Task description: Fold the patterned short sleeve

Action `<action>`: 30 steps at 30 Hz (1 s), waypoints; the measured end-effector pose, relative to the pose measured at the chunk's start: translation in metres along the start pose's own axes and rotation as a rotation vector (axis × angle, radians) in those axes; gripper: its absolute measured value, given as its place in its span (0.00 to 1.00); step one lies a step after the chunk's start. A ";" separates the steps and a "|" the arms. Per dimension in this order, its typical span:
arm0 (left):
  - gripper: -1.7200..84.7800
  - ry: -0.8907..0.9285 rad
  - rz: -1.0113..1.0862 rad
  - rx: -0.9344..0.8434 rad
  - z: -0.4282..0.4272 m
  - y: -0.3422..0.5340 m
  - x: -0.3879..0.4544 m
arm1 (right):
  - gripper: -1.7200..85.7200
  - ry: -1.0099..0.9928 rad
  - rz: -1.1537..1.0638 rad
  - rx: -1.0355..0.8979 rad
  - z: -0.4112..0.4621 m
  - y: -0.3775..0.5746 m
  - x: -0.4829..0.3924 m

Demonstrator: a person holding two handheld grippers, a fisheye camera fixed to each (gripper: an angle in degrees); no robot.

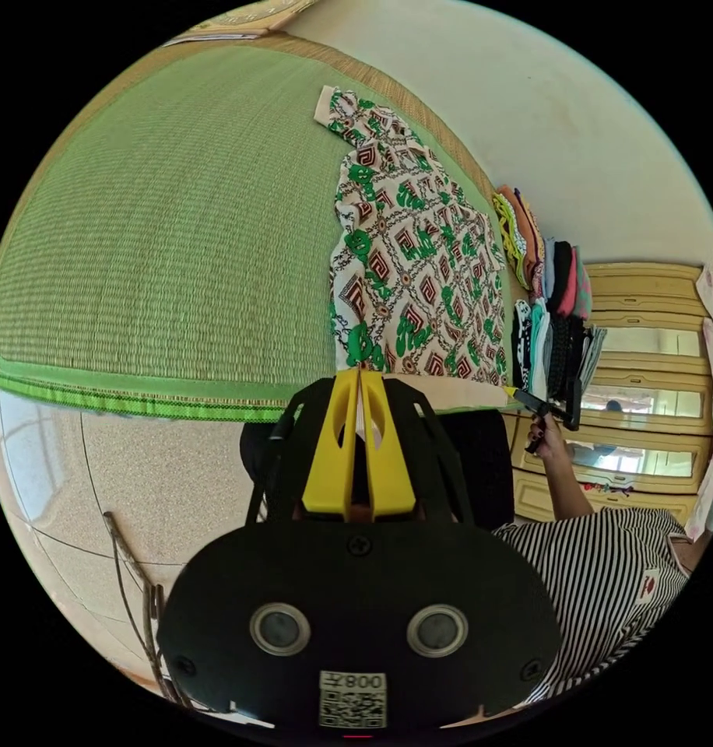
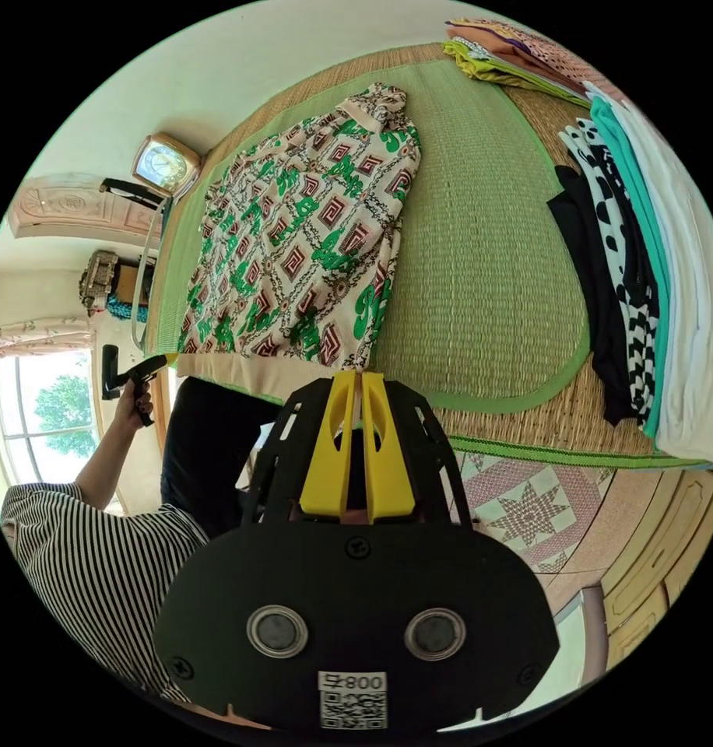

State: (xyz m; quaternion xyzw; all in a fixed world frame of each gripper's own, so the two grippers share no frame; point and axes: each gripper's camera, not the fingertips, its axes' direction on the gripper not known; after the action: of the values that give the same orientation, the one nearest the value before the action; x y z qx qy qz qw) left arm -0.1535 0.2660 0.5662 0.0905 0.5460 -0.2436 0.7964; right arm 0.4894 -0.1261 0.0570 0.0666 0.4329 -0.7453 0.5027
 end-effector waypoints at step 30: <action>0.03 0.278 0.397 0.027 0.129 -0.209 0.092 | 0.10 0.607 -0.501 0.243 0.049 -0.194 -0.162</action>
State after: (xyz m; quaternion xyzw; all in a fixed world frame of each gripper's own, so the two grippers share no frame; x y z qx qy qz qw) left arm -0.1224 0.0060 0.5572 0.2392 0.6186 -0.0749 0.7447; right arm 0.4278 -0.0254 0.2864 0.2348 0.4731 -0.8369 0.1437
